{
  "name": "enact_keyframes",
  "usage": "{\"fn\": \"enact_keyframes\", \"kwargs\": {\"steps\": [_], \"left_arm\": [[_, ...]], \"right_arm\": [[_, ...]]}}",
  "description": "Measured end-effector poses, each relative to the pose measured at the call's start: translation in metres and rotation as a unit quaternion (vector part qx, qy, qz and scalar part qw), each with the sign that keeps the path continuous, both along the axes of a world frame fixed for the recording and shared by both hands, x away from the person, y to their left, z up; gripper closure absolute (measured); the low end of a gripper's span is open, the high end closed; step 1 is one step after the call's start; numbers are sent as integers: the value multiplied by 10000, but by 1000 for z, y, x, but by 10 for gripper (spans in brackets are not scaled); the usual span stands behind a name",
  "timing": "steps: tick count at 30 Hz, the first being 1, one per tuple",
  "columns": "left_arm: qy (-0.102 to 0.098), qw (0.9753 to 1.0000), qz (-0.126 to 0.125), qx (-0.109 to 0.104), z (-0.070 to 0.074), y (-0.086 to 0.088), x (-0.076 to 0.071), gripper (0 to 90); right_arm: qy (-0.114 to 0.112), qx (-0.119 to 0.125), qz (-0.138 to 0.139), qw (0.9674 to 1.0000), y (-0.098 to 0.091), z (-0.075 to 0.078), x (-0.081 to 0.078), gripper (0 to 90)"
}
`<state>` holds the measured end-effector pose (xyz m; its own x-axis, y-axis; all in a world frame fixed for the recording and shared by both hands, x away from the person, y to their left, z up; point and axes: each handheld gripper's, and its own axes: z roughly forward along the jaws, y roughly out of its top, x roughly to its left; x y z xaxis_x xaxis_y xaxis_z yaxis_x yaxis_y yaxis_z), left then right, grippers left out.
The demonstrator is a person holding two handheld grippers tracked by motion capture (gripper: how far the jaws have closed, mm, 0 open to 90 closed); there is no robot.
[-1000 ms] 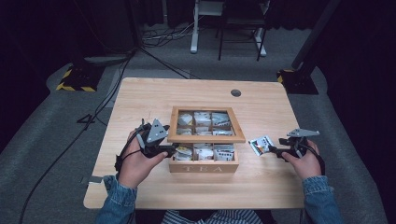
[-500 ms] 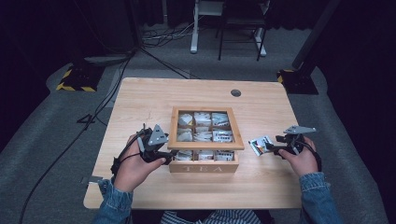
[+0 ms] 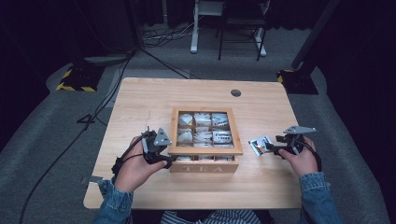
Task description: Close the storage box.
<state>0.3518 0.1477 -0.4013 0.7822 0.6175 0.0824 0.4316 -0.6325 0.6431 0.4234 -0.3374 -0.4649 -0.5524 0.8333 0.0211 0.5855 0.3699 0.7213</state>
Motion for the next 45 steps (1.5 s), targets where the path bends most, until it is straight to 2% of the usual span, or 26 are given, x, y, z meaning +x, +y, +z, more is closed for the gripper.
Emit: {"fn": "enact_keyframes", "kwargs": {"steps": [10, 15, 17, 21, 26, 29, 32, 37, 41, 43, 45], "left_arm": [[289, 9993, -91, 208, -11, -7, 3, 348], [339, 9993, -75, 164, -11, -7, 4, 342], [438, 9990, -68, 115, -12, -6, 4, 340], [652, 9973, -124, 320, -16, -8, 4, 329], [743, 9968, -104, 276, -16, -6, 3, 326], [724, 9969, -172, 251, -15, -4, 2, 327], [681, 9976, -142, -37, -10, 3, 0, 326], [347, 9989, 117, -293, 1, 15, -2, 325], [142, 9980, 360, -497, 6, 27, -2, 318], [115, 9974, 421, -565, 7, 31, -3, 316], [4, 9955, 605, -732, 10, 42, -5, 313]], "right_arm": [[2, -13, 17, 10000, 0, -1, 0, 364], [-1, -5, 25, 10000, 1, -1, 0, 364], [7, -12, 18, 10000, 1, -1, 0, 364], [-2, -13, 29, 10000, 1, -1, 0, 364], [11, 16, 15, 10000, 0, 0, 0, 363], [19, 6, 20, 10000, 0, -1, 0, 363], [10, 21, 3, 10000, 0, 0, 1, 362], [10, 33, 7, 10000, 1, 0, 2, 362], [-20, 38, 35, 10000, 3, 2, 4, 362], [-43, 53, 23, 10000, 4, 3, 5, 362], [-66, 48, 56, 10000, 5, 4, 6, 362]]}}
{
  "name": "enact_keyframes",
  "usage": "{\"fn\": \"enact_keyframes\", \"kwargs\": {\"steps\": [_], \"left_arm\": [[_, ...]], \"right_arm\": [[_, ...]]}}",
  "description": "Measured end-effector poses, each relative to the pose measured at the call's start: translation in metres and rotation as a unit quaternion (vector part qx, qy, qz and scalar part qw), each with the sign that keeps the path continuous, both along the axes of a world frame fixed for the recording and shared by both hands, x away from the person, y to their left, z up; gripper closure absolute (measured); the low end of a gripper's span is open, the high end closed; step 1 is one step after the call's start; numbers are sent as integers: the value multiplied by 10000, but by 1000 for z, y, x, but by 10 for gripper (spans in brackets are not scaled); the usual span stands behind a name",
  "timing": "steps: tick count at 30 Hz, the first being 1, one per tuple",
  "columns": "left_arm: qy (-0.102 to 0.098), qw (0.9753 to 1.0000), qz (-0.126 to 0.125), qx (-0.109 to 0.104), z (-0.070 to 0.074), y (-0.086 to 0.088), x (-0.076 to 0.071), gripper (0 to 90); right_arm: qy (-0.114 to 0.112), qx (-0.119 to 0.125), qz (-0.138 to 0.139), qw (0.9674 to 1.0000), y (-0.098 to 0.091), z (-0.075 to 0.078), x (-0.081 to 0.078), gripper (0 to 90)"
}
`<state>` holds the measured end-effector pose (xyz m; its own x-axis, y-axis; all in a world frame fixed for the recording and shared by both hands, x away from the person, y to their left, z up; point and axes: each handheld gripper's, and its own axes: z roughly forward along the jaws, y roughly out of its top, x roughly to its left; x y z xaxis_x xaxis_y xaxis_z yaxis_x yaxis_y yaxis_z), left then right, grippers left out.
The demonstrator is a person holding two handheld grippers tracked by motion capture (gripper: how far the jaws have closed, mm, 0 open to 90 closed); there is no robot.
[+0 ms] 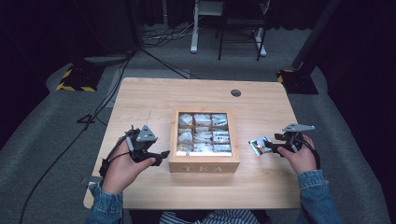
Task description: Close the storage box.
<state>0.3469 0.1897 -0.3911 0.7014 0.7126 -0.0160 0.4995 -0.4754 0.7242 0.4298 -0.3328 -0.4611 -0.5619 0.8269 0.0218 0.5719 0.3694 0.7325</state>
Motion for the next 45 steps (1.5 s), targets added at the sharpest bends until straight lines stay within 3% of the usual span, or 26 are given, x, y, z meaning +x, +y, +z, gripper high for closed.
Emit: {"fn": "enact_keyframes", "kwargs": {"steps": [9, 13, 20, 28, 34, 39, 45], "left_arm": [[-213, 9989, 408, -132, 0, 29, 0, 297], [-276, 9981, 526, 144, -6, 37, 4, 286], [-135, 9973, 661, 297, -22, 50, 16, 280], [-78, 9958, 913, 63, -37, 66, 29, 277], [-25, 9943, 1059, 99, -52, 76, 37, 277], [-107, 9930, 1176, 35, -66, 85, 44, 279], [4, 9916, 1293, -3, -81, 96, 48, 278]], "right_arm": [[-84, 84, 12, 9999, 5, 2, 5, 362], [-105, 126, -29, 9999, 3, 2, 5, 362], [-143, 206, -129, 9996, -5, 2, 4, 362], [-168, 198, -266, 9993, -17, -2, 3, 362], [-168, 187, -455, 9986, -28, -8, 3, 362], [-186, 157, -596, 9979, -37, -14, 4, 362], [-196, 151, -739, 9970, -45, -21, 7, 363]]}}
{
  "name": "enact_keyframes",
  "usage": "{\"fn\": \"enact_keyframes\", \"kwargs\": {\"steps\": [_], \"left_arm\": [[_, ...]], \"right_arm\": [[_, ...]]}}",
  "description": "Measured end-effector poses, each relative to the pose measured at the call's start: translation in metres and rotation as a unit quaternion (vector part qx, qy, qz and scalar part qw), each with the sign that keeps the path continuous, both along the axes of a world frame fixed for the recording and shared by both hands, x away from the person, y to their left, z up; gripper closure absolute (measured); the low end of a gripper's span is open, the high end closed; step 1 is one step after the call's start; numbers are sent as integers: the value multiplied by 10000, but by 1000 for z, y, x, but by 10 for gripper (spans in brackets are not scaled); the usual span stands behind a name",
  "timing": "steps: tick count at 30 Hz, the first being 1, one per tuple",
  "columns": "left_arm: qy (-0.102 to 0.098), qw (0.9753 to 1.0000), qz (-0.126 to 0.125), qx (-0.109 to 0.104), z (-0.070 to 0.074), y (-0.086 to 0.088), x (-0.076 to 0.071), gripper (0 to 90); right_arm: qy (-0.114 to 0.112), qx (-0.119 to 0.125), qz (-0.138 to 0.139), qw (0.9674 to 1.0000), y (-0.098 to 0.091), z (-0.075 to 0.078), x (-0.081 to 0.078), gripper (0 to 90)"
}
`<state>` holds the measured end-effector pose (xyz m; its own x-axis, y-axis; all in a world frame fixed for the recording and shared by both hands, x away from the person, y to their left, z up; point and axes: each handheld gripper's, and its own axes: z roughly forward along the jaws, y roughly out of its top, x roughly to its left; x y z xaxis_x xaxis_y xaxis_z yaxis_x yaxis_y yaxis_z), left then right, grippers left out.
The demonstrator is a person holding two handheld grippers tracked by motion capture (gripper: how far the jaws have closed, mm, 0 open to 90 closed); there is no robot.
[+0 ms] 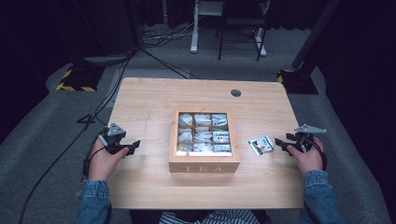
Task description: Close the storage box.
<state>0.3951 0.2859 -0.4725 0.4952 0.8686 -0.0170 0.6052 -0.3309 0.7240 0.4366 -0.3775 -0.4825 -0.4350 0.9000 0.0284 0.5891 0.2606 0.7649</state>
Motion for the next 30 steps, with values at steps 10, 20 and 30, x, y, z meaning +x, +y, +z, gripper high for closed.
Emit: {"fn": "enact_keyframes", "kwargs": {"steps": [10, 20, 30], "left_arm": [[39, 9997, 204, -94, -15, 9, 5, 274], [264, 9991, 319, -110, -30, 10, 9, 214], [236, 9991, 350, 75, -32, 4, 10, 131]], "right_arm": [[36, -26, -140, 9999, -7, -13, 3, 353], [22, -172, -260, 9995, -10, -20, 4, 302], [156, -242, -443, 9986, -11, -21, 7, 140]]}}
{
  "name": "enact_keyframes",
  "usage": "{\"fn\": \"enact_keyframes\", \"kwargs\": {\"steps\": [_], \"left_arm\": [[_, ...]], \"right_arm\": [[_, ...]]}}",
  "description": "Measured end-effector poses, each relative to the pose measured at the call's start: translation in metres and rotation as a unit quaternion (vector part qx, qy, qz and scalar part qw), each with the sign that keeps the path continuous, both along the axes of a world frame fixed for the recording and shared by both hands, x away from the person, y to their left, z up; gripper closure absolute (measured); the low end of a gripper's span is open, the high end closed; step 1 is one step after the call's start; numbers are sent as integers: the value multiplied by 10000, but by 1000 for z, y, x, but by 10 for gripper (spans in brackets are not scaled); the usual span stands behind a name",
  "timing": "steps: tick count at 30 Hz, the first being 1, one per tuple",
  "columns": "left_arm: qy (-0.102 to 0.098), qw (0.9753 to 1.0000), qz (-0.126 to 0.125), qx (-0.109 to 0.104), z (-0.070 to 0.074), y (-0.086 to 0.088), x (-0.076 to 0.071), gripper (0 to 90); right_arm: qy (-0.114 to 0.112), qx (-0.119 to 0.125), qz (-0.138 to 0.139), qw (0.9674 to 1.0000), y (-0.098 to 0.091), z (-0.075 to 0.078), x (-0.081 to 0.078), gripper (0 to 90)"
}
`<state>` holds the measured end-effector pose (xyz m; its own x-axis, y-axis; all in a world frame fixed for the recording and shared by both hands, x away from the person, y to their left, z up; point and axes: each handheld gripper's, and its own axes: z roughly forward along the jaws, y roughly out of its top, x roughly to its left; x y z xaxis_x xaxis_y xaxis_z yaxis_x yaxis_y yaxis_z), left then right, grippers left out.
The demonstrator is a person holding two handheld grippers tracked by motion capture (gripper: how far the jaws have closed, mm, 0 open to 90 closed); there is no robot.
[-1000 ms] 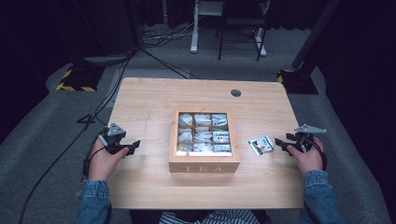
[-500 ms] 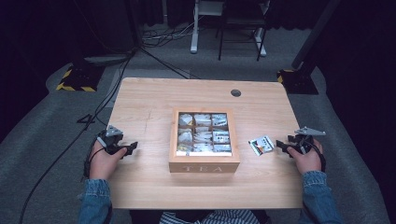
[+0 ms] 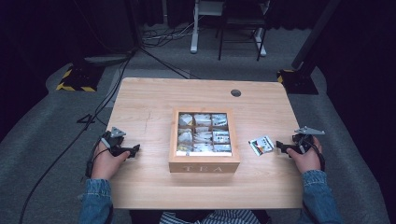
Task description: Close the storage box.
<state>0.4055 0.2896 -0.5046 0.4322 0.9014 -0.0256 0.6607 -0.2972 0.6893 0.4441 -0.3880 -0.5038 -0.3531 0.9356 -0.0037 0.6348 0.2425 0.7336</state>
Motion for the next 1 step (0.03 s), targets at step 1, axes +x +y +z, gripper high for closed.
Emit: {"fn": "enact_keyframes", "kwargs": {"steps": [1], "left_arm": [[3, 10000, 6, -2, 0, 0, 0, 131]], "right_arm": [[-6, -2, 11, 10000, 0, 0, 0, 140]]}}
